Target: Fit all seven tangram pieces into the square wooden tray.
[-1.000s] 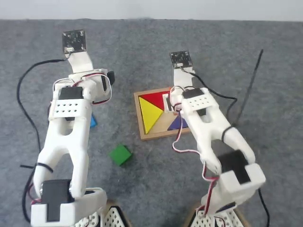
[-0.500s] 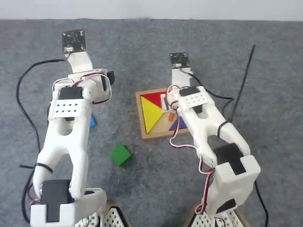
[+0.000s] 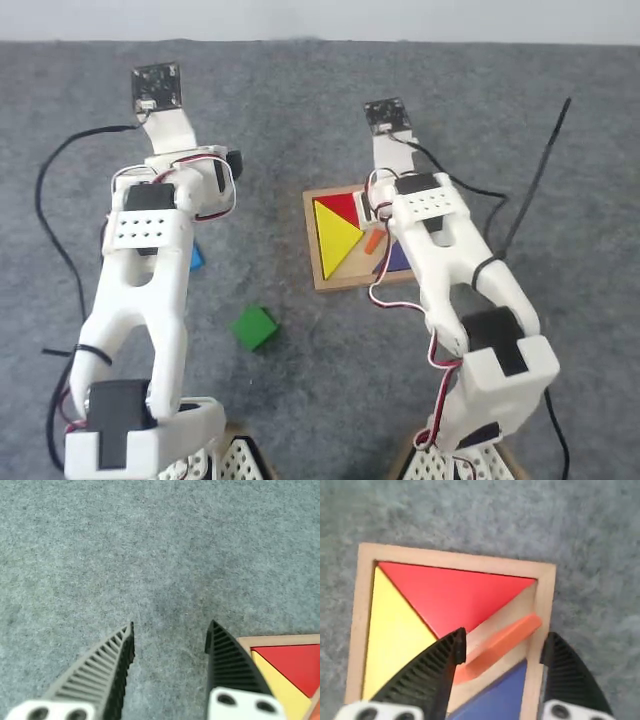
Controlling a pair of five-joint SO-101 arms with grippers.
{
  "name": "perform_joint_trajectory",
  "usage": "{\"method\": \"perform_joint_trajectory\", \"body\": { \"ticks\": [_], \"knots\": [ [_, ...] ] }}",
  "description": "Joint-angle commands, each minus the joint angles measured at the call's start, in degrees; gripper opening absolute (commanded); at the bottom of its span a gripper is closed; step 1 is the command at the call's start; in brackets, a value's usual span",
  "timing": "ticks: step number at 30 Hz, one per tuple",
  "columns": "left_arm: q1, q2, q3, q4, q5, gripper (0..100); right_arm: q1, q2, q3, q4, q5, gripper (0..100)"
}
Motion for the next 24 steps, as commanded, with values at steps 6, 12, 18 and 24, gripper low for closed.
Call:
{"method": "perform_joint_trajectory", "body": {
  "ticks": [6, 12, 18, 24],
  "knots": [
    [0.4, -0.5, -0.2, -1.0, -0.5, 22, 2.6, -4.7, -3.0, 0.7, 13.3, 10.7],
    [0.4, -0.5, -0.2, -1.0, -0.6, 22, 4.4, -7.3, -3.2, 1.7, 15.7, 6.1],
    [0.4, -0.5, -0.2, -1.0, -0.6, 22, 3.9, -12.4, -2.8, 1.9, 15.8, 6.3],
    [0.4, -0.5, -0.2, -1.0, -0.6, 22, 0.7, -12.5, 1.7, 1.4, 16.0, 5.9]
  ]
}}
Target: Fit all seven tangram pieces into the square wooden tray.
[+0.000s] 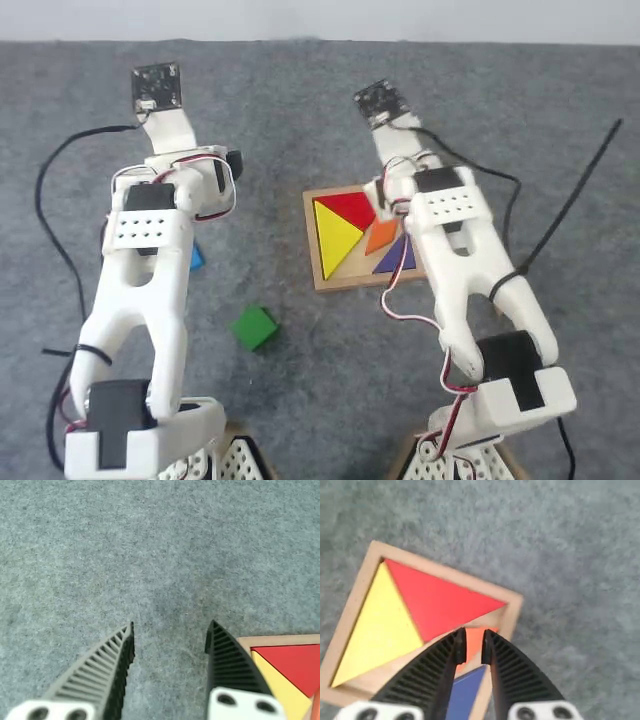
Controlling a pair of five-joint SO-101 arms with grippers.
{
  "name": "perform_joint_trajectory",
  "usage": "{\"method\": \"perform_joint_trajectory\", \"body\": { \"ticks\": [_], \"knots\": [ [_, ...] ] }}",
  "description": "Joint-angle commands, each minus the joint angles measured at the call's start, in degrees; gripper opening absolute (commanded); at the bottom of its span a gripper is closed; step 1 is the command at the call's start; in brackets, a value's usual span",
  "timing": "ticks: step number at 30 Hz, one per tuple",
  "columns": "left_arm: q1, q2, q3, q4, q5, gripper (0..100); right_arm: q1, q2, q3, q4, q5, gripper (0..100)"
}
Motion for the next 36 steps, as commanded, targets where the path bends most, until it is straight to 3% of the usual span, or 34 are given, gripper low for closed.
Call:
{"method": "perform_joint_trajectory", "body": {
  "ticks": [1, 6, 14, 25, 36],
  "knots": [
    [0.4, -0.5, -0.2, -1.0, -0.6, 22, -0.9, -3.9, 1.1, 0.2, 0.8, 5.8],
    [0.4, -0.5, -0.2, -1.0, -0.6, 22, -3.7, -3.8, 6.1, -0.5, 1.9, 5.8],
    [0.4, -0.5, -0.2, -1.0, -0.6, 22, -8.6, -3.7, 13.5, -5.2, 13.5, 5.8],
    [0.4, -0.5, -0.2, -1.0, -0.6, 22, 1.7, 0.1, 12.1, -11.5, 17.6, 6.2],
    [0.2, -0.5, -0.2, -1.0, -0.6, 22, 6.3, 7.2, -1.1, -1.5, 22.0, 5.8]
  ]
}}
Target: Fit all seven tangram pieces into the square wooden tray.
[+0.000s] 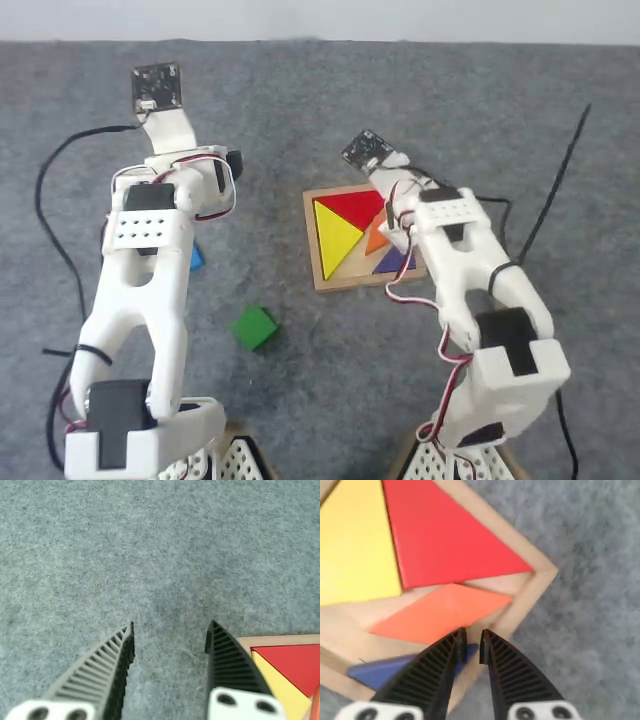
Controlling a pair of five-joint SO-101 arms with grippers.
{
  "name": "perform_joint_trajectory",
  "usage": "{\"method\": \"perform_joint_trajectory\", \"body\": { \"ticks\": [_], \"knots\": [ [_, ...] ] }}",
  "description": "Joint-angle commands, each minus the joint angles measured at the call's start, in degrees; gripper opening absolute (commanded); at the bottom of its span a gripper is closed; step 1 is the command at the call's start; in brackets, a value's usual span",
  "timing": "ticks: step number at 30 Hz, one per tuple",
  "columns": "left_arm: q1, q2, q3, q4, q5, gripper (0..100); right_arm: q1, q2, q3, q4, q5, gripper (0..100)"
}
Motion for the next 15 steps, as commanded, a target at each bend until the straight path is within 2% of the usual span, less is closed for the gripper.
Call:
{"method": "perform_joint_trajectory", "body": {
  "ticks": [1, 6, 10, 15],
  "knots": [
    [0.1, -0.5, -0.2, -1.0, -0.6, 22, 2.2, -1.7, -7.1, 5.0, 1.1, 5.8],
    [0.1, -0.5, -0.2, -1.1, -0.6, 22, 0.7, -7.2, -9.9, 9.8, 0.9, 5.8],
    [0.1, -0.5, -0.2, -1.1, -0.6, 22, -5.8, -8.7, -8.6, 13.1, 0.9, 5.8],
    [0.1, -0.5, -0.2, -1.1, -0.6, 22, -13.0, -1.3, -5.1, 11.9, 1.3, 6.2]
  ]
}}
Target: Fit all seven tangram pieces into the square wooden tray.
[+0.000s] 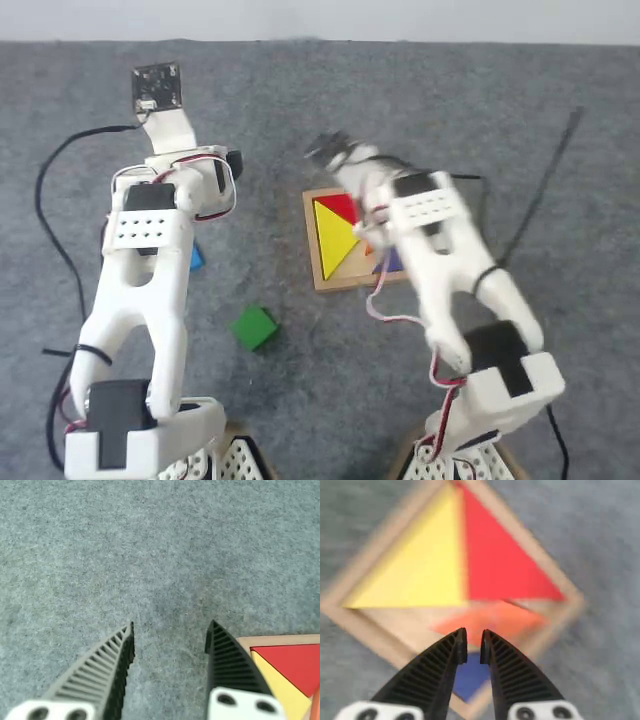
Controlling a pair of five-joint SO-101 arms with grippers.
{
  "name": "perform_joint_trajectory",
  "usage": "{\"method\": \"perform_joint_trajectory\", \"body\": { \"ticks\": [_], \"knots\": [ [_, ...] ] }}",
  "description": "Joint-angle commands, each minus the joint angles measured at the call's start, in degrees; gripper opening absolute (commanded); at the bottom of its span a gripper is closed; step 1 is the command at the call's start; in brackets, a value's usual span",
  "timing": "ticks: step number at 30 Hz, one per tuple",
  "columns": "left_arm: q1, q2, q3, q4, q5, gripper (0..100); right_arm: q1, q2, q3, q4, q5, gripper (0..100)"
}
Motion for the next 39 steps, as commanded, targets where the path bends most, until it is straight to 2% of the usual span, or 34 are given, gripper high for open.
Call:
{"method": "perform_joint_trajectory", "body": {
  "ticks": [1, 13, 31, 36, 39],
  "knots": [
    [0.2, -0.5, -0.2, -1.1, -0.6, 22, -2.5, 3.6, -0.5, -0.7, 1.1, 6.2],
    [0.2, -0.5, -0.2, -1.1, -0.6, 22, 6.2, 9.3, -9.8, 5.5, 1.1, 6.1],
    [0.2, -0.5, -0.2, -1.1, -0.6, 22, 7.7, 8.7, -20.6, 5.6, 0.7, 5.9],
    [0.1, -0.5, -0.2, -1.1, -0.6, 22, 8.0, 7.8, -21.5, 11.8, 0.7, 5.9],
    [0.1, -0.5, -0.2, -1.1, -0.6, 22, 10.5, 3.7, -21.5, 15.5, 0.6, 5.9]
  ]
}}
